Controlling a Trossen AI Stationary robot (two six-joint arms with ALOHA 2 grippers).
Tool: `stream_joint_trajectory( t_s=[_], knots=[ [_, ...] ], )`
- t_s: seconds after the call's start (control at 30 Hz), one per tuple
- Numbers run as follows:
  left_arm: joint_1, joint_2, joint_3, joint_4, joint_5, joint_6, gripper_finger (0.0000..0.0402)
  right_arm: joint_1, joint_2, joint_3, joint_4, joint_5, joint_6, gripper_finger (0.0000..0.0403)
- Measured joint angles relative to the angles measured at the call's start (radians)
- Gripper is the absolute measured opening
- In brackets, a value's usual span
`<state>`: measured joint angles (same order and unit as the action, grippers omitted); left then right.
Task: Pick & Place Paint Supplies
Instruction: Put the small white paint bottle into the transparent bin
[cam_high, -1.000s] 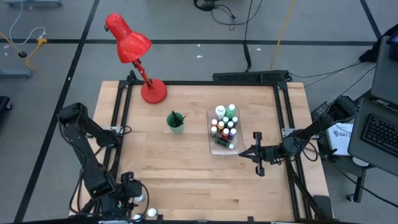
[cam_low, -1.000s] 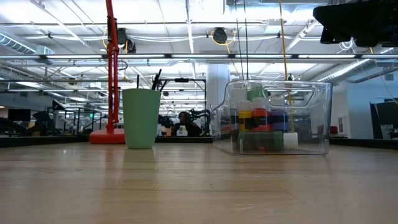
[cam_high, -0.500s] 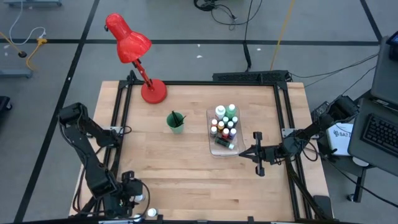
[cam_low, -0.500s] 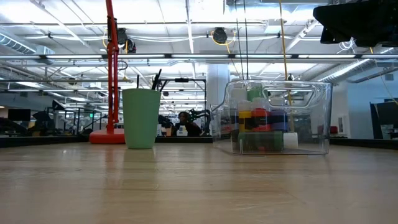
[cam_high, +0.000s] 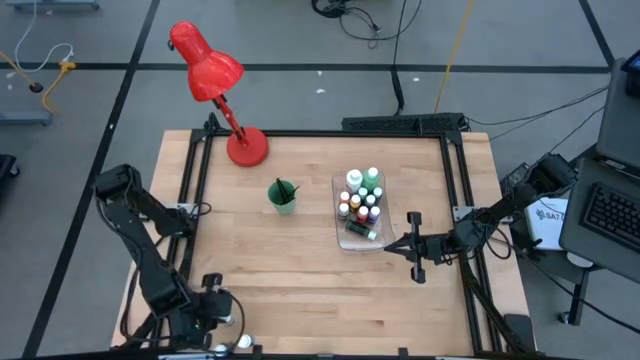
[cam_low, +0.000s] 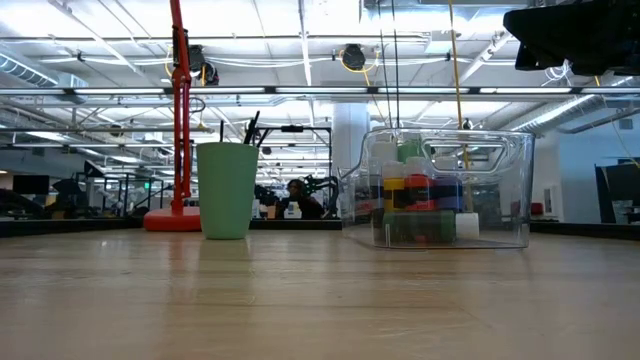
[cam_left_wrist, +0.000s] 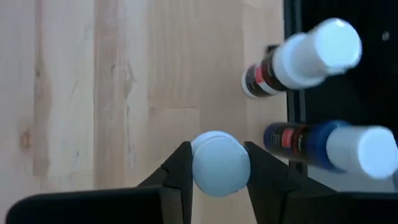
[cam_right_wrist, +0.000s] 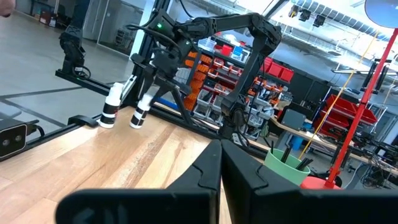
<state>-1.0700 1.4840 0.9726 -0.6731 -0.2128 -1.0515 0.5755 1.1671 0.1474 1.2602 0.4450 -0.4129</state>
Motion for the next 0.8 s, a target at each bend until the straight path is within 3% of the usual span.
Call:
stream_joint_trajectory(
  t_s=[0.13,0.23,0.33,0.47,0.67,0.8],
  knots=[
    [0.056,-0.033,-0.001,-0.011,0.008,0.112,0.01,0.0,0.0,0.0,0.0,0.0,0.0,0.0004],
    [0.127,-0.085,0.014,-0.004,-0.059,0.256,0.01,0.0,0.0,0.0,0.01,0.0,0.0,0.0004],
    [0.234,-0.132,0.036,-0.005,-0.109,0.36,0.01,0.0,0.0,0.0,0.009,0.0,0.005,0.0004],
    [0.424,-0.148,0.087,-0.002,-0.122,0.367,0.01,0.0,0.0,0.0,0.008,0.0,0.005,0.0004],
    [0.655,-0.06,0.243,0.101,0.026,0.602,0.01,0.0,0.0,0.0,0.007,0.0,0.006,0.0004],
    [0.785,0.069,0.448,0.077,0.02,0.73,0.01,0.0,0.0,0.0,0.007,0.0,0.008,0.0004]
  ],
)
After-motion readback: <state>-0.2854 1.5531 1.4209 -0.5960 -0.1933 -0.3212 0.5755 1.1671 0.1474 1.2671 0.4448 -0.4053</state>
